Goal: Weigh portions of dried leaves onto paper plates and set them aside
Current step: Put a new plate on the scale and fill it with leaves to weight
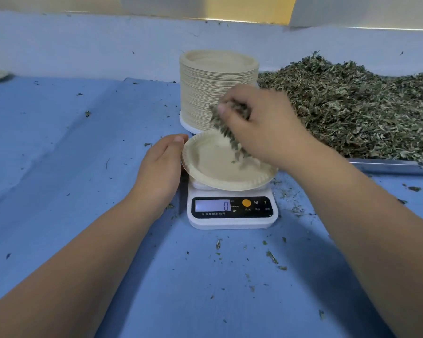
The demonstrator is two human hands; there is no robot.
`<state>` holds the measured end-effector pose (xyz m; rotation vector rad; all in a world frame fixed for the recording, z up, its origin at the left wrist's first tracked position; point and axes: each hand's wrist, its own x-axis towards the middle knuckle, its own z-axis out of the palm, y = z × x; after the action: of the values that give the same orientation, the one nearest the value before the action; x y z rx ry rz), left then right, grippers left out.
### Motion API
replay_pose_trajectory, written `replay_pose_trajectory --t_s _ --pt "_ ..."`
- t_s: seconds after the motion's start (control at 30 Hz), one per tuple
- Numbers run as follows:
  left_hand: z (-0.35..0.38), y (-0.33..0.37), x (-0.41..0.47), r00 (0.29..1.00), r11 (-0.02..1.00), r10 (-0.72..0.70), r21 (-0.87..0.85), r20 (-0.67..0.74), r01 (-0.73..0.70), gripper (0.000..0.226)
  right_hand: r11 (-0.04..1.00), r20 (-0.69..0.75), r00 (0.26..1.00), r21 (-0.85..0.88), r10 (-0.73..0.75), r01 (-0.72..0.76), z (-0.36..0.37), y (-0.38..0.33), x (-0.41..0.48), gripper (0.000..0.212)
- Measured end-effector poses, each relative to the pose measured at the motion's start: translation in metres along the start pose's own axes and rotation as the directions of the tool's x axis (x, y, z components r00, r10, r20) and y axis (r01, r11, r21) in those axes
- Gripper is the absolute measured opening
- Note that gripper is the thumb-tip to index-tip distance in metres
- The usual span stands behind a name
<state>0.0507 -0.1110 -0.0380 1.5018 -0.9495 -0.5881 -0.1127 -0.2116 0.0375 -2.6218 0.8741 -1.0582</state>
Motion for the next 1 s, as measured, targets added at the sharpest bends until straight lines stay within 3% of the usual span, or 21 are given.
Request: replay_pose_trajectory --t_s 0.07,0.13,0.37,0.5,0.63,0.77,1.0 --pt "-0.001 0.000 0.000 1.000 1.000 -0.017 -0.014 0.002 0.017 0.042 0.997 0.264 0.964 -0.077 0.009 0.012 0.012 -0.005 -0.009 0.036" --pt "-0.001 0.000 0.001 0.999 0.999 -0.033 -0.030 -0.016 0.032 0.039 0.988 0.404 0.915 -0.144 0.015 0.047 0.016 -0.003 -0.014 0.052" --pt "0.000 0.002 0.002 0.998 0.998 -0.044 -0.044 -0.033 0.043 0.034 0.992 0.162 0.984 0.081 0.080 -0.094 -0.019 0.025 0.003 0.043" --pt "0.001 0.001 0.002 0.999 0.998 -0.040 -0.052 -0.018 0.039 0.033 0.972 0.008 0.975 -0.087 0.221 -0.219 -0.026 0.066 0.002 0.032" --pt "0.001 0.000 0.003 0.999 0.998 -0.043 -0.055 -0.027 0.041 0.034 0.863 0.072 0.902 -0.330 0.426 -0.382 -0.024 0.109 -0.007 0.035" --pt "0.002 -0.002 0.004 0.999 0.998 -0.042 -0.055 -0.035 0.040 0.035 0.799 0.227 0.811 -0.442 0.540 -0.408 -0.016 0.122 -0.010 0.057" --pt "0.001 -0.002 0.005 0.999 0.998 -0.039 -0.051 -0.028 0.037 0.033 0.801 0.130 0.848 -0.429 0.513 -0.419 -0.015 0.121 -0.011 0.056"
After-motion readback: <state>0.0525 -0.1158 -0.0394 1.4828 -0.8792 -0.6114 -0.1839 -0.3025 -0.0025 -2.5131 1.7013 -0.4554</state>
